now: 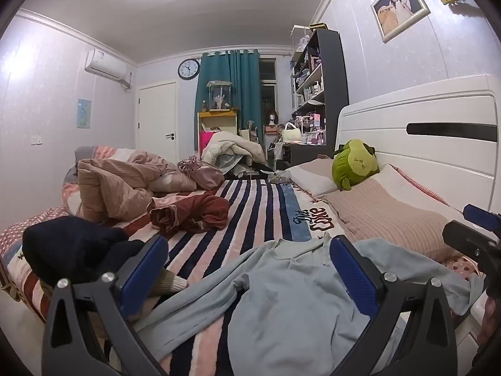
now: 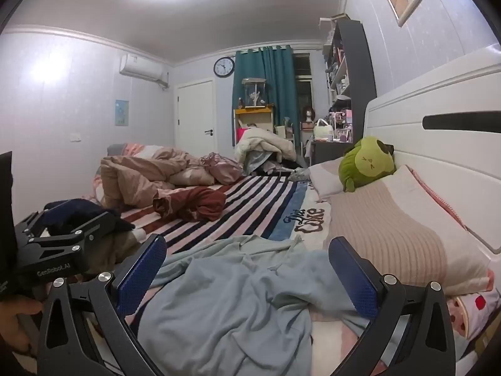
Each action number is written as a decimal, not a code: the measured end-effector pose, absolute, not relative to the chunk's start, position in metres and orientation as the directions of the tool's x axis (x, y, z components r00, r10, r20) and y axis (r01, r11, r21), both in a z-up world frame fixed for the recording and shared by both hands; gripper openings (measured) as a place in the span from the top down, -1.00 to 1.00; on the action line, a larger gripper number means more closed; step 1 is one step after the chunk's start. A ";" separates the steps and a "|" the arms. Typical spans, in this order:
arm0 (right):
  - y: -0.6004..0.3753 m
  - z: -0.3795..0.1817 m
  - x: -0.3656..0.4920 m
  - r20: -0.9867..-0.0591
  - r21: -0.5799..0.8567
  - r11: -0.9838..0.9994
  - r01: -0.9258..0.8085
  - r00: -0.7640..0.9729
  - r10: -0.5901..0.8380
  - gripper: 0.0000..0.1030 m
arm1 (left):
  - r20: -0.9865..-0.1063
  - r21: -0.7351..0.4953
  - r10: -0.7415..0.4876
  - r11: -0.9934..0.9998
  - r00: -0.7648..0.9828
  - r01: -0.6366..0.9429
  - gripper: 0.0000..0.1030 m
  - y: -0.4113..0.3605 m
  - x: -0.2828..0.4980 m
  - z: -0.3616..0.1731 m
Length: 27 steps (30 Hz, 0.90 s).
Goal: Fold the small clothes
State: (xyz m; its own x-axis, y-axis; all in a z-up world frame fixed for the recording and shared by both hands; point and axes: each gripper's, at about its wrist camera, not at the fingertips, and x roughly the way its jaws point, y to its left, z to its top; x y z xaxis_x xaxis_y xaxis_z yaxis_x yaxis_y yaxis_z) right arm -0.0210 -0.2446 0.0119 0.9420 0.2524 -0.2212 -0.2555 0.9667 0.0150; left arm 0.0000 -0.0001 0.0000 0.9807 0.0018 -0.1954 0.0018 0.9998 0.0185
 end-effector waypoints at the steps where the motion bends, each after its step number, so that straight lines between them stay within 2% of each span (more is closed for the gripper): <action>1: -0.245 0.012 -0.021 -0.219 0.016 0.967 -0.256 0.942 0.253 -1.00 | -0.196 0.016 0.002 1.000 0.981 0.002 -0.98 0.000 0.000 0.000; 27: -0.243 0.012 -0.020 -0.220 0.011 0.967 -0.256 0.942 0.252 -1.00 | -0.214 0.007 0.005 1.000 0.977 -0.003 -0.98 0.000 0.007 -0.009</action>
